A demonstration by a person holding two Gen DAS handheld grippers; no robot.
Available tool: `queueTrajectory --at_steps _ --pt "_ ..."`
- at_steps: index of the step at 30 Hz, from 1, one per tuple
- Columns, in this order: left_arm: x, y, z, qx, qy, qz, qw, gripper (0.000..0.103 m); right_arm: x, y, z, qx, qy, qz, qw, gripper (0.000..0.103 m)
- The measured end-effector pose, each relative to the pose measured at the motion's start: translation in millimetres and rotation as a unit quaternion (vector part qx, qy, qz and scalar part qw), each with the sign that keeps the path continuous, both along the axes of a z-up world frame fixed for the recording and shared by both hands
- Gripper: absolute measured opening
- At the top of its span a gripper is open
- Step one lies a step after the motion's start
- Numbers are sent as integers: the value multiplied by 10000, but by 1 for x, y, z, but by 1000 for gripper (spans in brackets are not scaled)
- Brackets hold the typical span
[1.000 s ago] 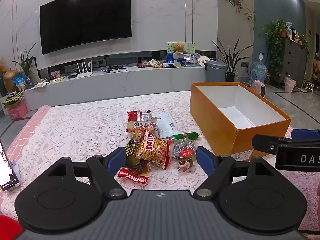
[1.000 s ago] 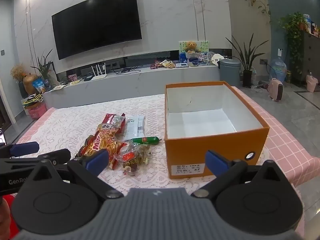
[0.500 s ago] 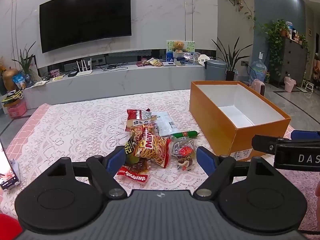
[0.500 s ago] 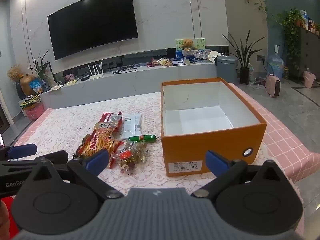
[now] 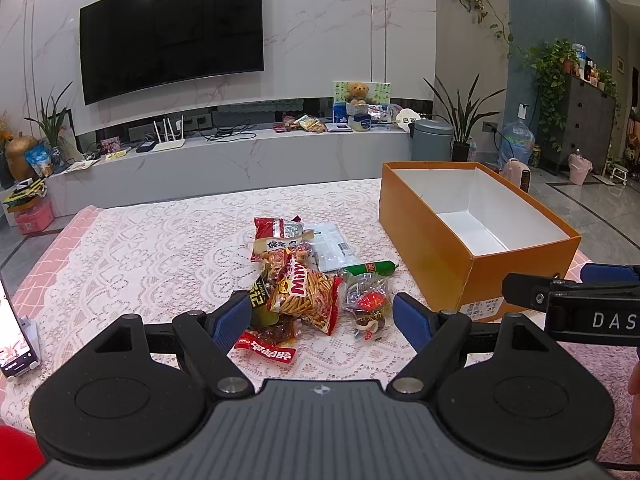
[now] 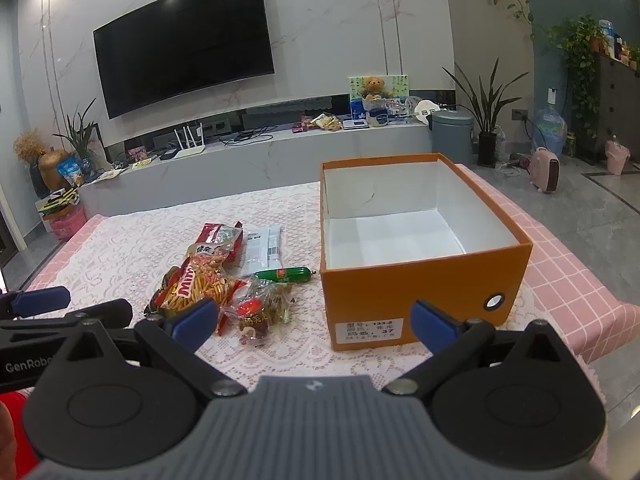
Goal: Organize snacks
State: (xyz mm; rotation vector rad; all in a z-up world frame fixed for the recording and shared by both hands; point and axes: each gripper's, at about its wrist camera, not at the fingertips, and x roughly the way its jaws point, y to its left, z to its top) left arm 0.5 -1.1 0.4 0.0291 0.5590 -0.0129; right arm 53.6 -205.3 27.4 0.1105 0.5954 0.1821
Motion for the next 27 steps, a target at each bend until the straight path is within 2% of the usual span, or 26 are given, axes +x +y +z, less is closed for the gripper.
queueTrajectory --at_steps 27 --pt "-1 2 -1 -3 7 5 10000 94 0 1 0 -15 49 -10 10000 100"
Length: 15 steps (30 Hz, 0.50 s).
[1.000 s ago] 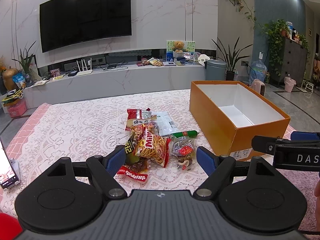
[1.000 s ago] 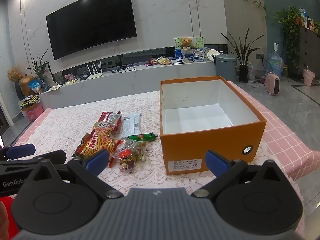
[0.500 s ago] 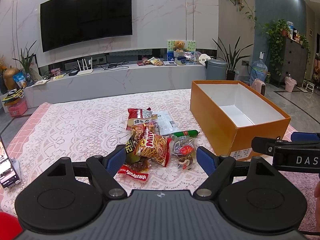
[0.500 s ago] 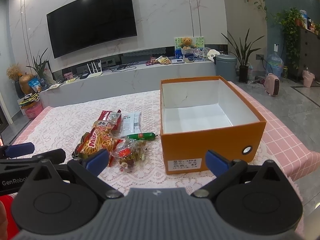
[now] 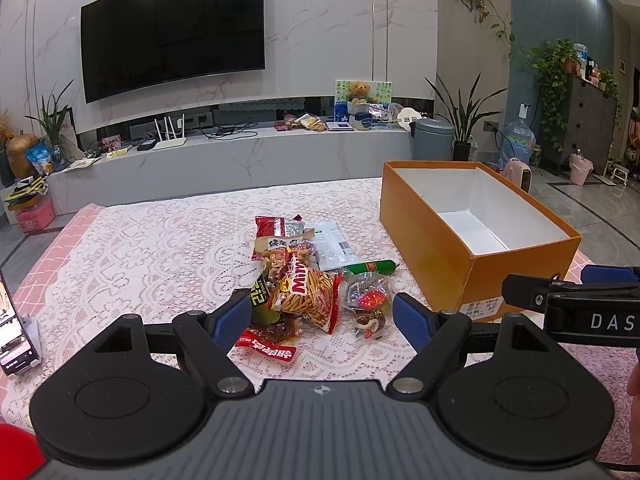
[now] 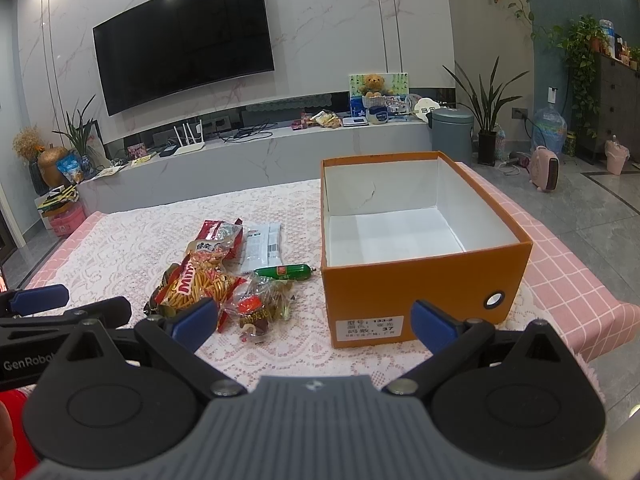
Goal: Organize snacks
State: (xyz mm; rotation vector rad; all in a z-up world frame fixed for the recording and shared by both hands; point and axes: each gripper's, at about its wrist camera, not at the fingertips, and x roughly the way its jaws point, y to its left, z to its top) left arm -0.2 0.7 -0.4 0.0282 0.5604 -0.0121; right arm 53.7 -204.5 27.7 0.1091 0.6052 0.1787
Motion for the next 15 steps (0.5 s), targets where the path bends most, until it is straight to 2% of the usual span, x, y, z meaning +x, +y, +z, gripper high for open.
queueTrajectory --at_steps 15 --pt "-1 1 -2 -25 42 4 10000 94 0 1 0 -56 29 -2 10000 100"
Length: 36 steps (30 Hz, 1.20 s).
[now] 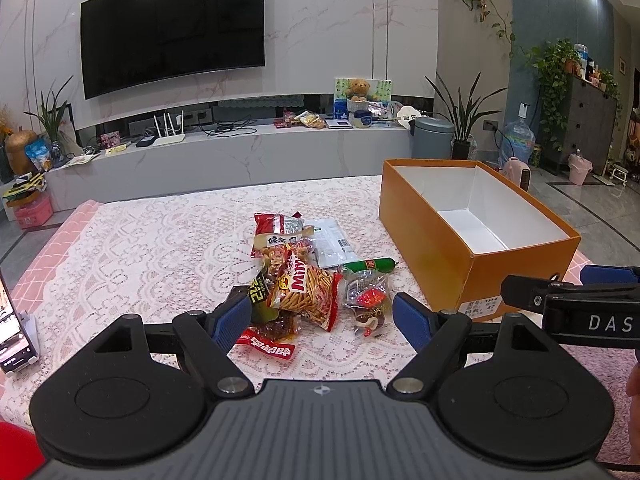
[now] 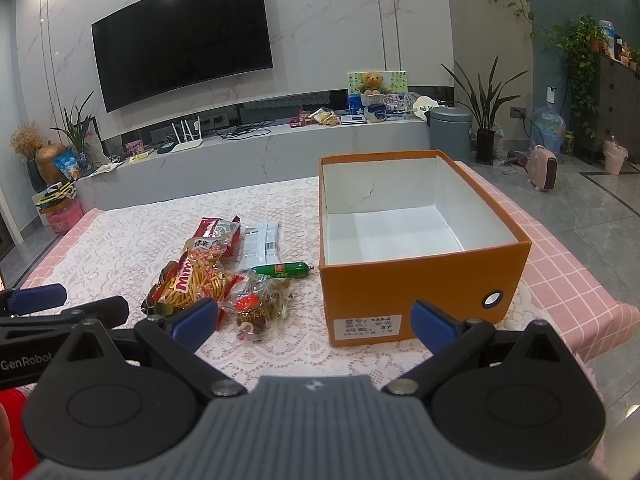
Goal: Organize snacks
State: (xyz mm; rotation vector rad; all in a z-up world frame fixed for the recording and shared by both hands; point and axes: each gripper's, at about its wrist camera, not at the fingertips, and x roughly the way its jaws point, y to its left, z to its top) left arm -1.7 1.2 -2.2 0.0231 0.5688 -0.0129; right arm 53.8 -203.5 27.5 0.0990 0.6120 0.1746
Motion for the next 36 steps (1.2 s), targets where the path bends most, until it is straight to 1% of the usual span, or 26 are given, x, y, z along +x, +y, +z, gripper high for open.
queueTrajectory --at_steps 23,26,30,32,33,34,35,36 --pt "4 2 -2 -98 141 39 9998 94 4 0 -5 -75 154 -98 9998 100" --pt "6 5 -1 -149 139 54 9998 94 6 1 -5 -76 108 -121 9998 100" --pt "12 14 0 -254 170 23 9995 85 8 -1 -3 145 -118 -26 9998 100" --pt "17 20 -1 -355 243 24 9991 82 13 1 -1 162 -101 3 9998 100" --pt "20 23 -1 -408 277 53 9988 78 16 4 -1 147 -84 54 9998 99" --pt "22 27 -1 -459 316 52 9984 72 19 6 0 132 -79 110 9998 96" --pt "25 30 -2 -502 362 7 9981 69 22 9 -1 110 -72 170 9998 93" --pt "28 33 -3 -538 409 -58 9977 63 25 12 -1 70 -51 244 9997 84"
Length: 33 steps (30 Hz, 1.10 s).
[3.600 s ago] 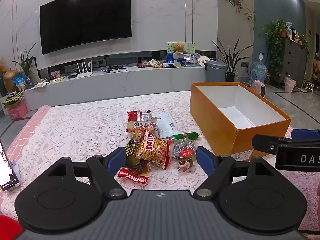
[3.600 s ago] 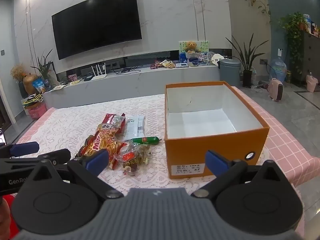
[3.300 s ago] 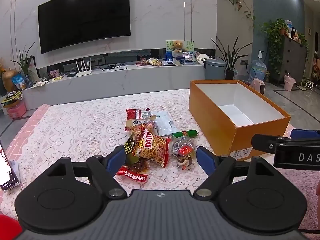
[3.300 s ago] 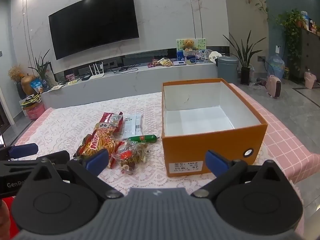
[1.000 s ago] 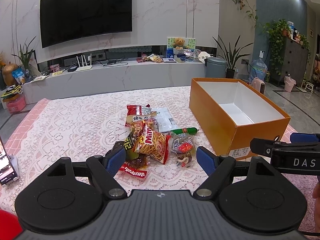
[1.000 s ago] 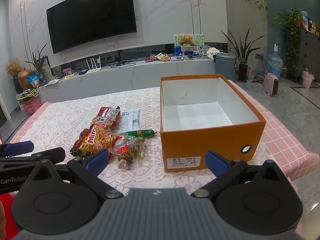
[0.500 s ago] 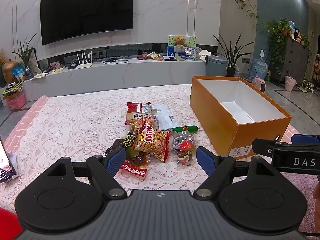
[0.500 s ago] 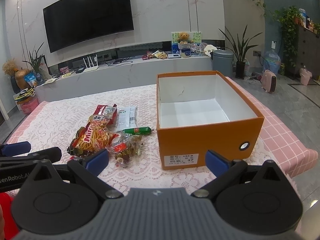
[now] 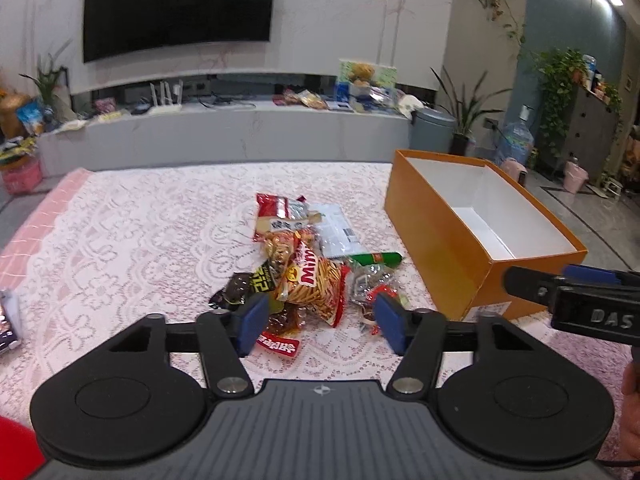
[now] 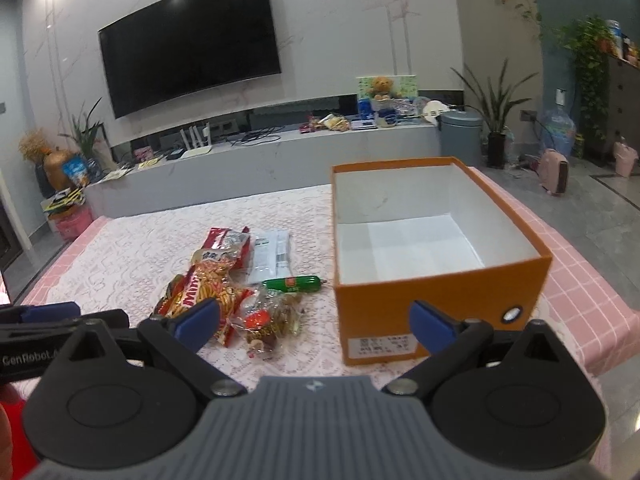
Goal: Organize snacks
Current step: 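Grasp the red-yellow Mimi bag with left tool while right grasps red-labelled clear candy bag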
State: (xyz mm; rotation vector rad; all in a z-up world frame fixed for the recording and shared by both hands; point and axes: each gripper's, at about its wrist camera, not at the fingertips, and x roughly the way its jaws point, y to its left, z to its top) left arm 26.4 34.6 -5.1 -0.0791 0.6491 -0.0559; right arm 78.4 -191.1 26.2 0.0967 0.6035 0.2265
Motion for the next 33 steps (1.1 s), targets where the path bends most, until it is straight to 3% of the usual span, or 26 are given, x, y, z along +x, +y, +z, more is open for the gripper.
queueTrajectory --at_steps 2,5,7,10,16,22,33 --pt "8 6 -3 -117 240 -90 9996 56 6 8 -3 -61 63 172 9998 77" --pt "19 19 -10 -477 469 -123 9977 56 13 23 -11 -176 159 460 9987 63" --pt "24 24 -14 -510 491 -101 9974 61 20 35 -18 -310 242 626 9973 52" --pt "34 28 -19 -505 491 -99 9975 73 31 49 -30 -438 386 768 9953 52" --pt "58 35 -26 -745 511 -245 9956 73 52 69 -50 -757 537 894 9917 51" --pt "86 35 -39 -697 550 -498 9948 73 71 78 -64 -859 633 847 9907 51" --pt "126 27 -61 -258 667 -1038 9920 73 102 92 -93 -812 901 740 9899 52"
